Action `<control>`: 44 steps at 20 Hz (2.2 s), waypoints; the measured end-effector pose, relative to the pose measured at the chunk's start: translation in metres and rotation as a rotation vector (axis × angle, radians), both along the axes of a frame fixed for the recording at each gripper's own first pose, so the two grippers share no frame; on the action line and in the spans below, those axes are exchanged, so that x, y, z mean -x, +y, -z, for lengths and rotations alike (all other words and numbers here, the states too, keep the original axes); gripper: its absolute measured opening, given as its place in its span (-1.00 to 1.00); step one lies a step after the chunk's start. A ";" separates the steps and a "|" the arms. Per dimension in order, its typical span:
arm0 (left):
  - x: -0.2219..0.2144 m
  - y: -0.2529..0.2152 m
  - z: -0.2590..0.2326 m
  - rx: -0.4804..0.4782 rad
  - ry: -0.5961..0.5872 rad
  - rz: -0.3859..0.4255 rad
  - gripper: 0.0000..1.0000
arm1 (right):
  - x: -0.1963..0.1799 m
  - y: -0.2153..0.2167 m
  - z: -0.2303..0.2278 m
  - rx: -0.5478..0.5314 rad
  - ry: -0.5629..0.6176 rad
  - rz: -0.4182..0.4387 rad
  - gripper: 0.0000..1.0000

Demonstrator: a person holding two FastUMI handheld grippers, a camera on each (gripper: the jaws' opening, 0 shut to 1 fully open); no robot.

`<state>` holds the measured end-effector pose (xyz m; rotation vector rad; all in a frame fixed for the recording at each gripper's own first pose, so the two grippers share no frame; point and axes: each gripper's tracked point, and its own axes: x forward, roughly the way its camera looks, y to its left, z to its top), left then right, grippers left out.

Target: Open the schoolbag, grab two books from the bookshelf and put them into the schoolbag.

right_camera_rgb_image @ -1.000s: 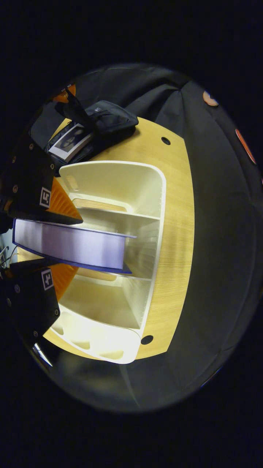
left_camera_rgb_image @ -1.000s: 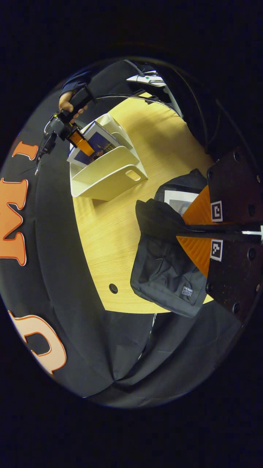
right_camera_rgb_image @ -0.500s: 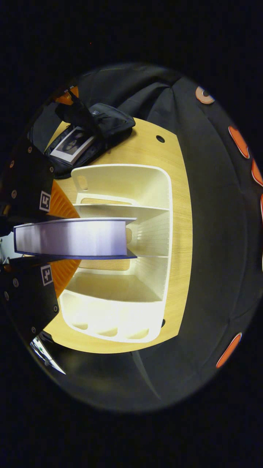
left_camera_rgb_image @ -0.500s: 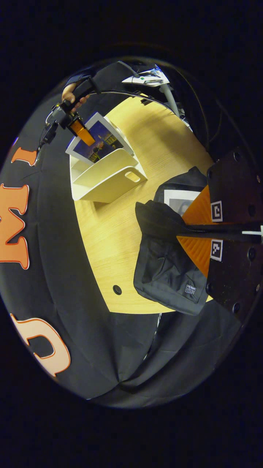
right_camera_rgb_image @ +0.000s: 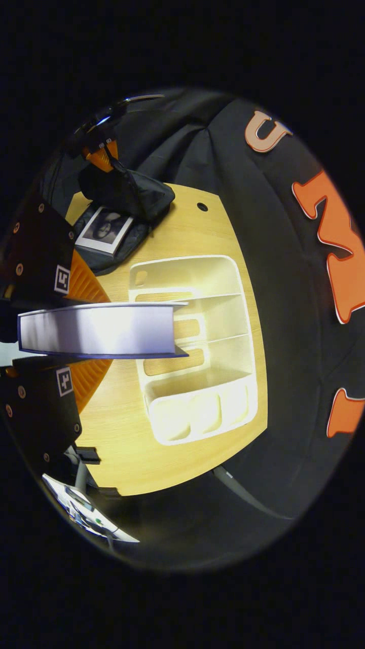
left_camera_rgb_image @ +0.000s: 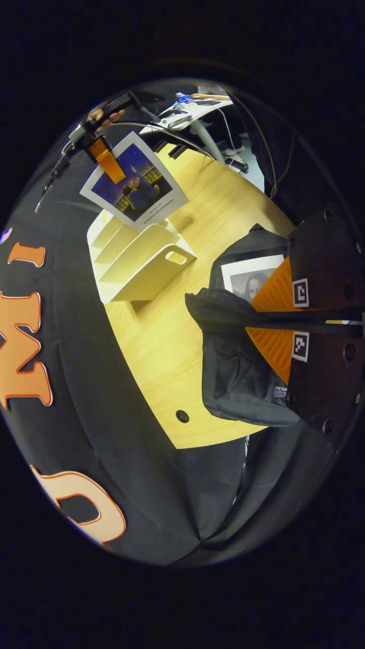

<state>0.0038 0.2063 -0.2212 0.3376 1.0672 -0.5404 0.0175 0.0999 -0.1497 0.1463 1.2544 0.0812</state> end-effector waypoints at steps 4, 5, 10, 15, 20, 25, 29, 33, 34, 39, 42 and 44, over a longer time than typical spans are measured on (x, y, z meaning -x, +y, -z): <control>-0.005 0.005 -0.004 0.016 -0.012 0.041 -0.93 | 0.035 0.008 -0.019 -0.074 -0.018 0.061 -0.25; -0.007 0.006 -0.006 0.019 -0.015 0.048 -0.93 | 0.041 0.011 -0.024 -0.095 -0.028 0.078 -0.25; -0.009 0.006 -0.009 0.043 -0.021 0.078 -0.93 | 0.068 0.040 -0.031 -0.232 -0.061 0.147 -0.27; -0.018 0.014 -0.017 0.049 -0.039 0.083 -0.93 | 0.078 0.083 -0.021 -0.410 -0.085 0.180 -0.28; -0.026 0.015 -0.034 0.066 -0.070 0.076 -0.94 | 0.077 0.138 0.002 -0.598 -0.085 0.192 -0.28; -0.028 0.012 -0.045 0.067 -0.106 0.081 -0.94 | 0.076 0.182 0.029 -0.744 -0.075 0.172 -0.29; -0.031 0.010 -0.056 0.087 -0.126 0.057 -0.94 | 0.081 0.217 0.053 -0.782 -0.044 0.153 -0.29; -0.028 0.006 -0.062 0.111 -0.127 0.046 -0.94 | 0.076 0.249 0.064 -0.823 -0.072 0.166 -0.29; -0.026 0.005 -0.063 0.114 -0.129 0.045 -0.93 | 0.072 0.259 0.067 -0.834 -0.081 0.165 -0.29; -0.015 0.000 -0.068 0.114 -0.161 0.057 -0.94 | 0.072 0.300 0.086 -0.843 -0.085 0.116 -0.29; -0.011 -0.006 -0.068 0.119 -0.169 0.072 -0.94 | 0.069 0.317 0.092 -0.876 -0.099 0.170 -0.29; -0.007 -0.012 -0.068 0.130 -0.176 0.090 -0.94 | 0.065 0.329 0.101 -0.883 -0.109 0.199 -0.29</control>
